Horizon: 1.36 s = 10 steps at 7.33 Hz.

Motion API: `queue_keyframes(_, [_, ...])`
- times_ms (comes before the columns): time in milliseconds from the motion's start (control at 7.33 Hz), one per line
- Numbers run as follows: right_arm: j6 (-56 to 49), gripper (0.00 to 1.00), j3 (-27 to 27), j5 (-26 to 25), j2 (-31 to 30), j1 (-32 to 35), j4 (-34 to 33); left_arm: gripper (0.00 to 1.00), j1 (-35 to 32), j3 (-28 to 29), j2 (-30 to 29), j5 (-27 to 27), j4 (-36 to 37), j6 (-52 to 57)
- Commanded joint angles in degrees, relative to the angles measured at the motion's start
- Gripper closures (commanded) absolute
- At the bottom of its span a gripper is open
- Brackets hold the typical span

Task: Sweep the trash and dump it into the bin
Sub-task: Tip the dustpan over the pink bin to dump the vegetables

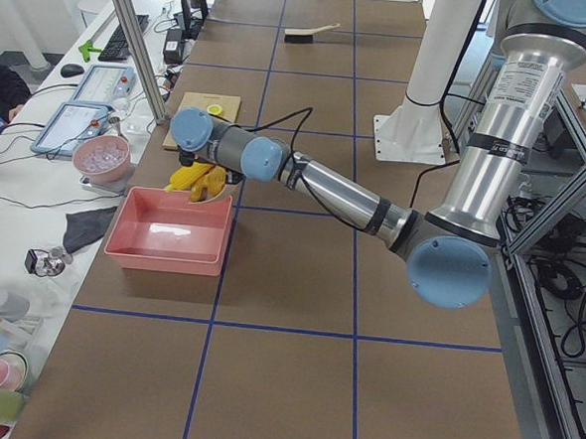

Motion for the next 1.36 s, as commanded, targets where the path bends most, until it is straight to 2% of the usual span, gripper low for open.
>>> queue_keyframes(0, [0.0, 0.00, 0.1, 0.2, 0.0, 0.0, 0.1, 1.00, 0.0, 6.3, -3.1, -6.2, 0.5, 0.0])
queue_keyframes(273, [0.1, 0.00, -0.1, 0.2, 0.1, 0.0, 0.1, 1.00, 0.6, 6.4, -2.5, -11.7, 0.6, -0.3])
queue_keyframes(1227, [0.6, 0.00, 0.0, 1.2, 0.3, 0.0, 0.1, 1.00, 0.0, 5.5, -2.0, -12.3, 0.1, -0.3])
